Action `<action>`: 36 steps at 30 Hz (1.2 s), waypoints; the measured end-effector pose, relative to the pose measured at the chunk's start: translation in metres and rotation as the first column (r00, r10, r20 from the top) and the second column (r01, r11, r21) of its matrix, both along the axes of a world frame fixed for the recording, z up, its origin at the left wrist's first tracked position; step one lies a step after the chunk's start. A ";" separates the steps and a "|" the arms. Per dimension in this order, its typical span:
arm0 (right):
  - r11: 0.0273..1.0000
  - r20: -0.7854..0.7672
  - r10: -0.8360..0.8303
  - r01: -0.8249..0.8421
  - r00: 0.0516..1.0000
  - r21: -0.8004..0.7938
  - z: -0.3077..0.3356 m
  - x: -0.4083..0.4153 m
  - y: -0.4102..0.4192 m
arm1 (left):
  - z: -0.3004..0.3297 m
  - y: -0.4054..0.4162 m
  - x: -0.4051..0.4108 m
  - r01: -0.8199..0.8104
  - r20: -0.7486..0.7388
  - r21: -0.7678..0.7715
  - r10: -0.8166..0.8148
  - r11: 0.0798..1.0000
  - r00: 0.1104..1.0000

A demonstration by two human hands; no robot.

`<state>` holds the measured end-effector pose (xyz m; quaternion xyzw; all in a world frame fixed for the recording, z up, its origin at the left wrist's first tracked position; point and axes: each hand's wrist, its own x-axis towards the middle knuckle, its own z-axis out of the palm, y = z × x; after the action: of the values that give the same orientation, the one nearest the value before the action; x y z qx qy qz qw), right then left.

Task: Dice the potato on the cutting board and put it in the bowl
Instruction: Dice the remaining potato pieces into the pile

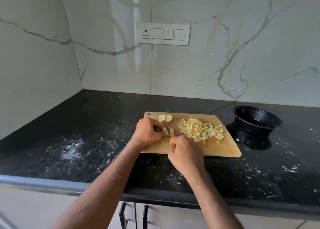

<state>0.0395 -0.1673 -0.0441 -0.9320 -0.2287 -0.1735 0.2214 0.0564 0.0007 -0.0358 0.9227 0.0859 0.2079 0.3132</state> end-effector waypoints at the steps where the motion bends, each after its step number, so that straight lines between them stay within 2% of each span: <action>1: 1.000 -0.013 0.010 -0.010 1.000 -0.008 -0.001 0.000 0.001 | 0.000 0.000 0.000 -0.003 -0.002 -0.001 0.003 1.000 1.000; 12: 0.994 -0.133 0.102 -0.106 0.986 -0.023 0.012 -0.028 -0.049 | -0.001 -0.004 -0.001 -0.025 -0.006 -0.007 0.025 1.000 1.000; 20: 0.990 -0.022 0.050 -0.046 0.999 0.135 0.018 -0.008 -0.014 | 0.000 -0.002 -0.002 -0.034 -0.004 -0.047 0.034 0.998 0.999; 29: 1.000 0.009 0.019 -0.019 1.000 -0.008 -0.003 0.001 0.004 | -0.002 0.000 0.003 -0.043 -0.002 -0.063 0.043 0.997 0.999; 36: 0.998 -0.073 0.060 -0.062 0.996 -0.025 0.001 -0.016 -0.001 | -0.001 -0.003 0.003 -0.055 -0.018 -0.060 0.054 0.997 0.998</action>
<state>0.0235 -0.1687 -0.0428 -0.9331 -0.2515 -0.1298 0.2218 0.0595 -0.0024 -0.0367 0.9118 0.1198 0.2058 0.3345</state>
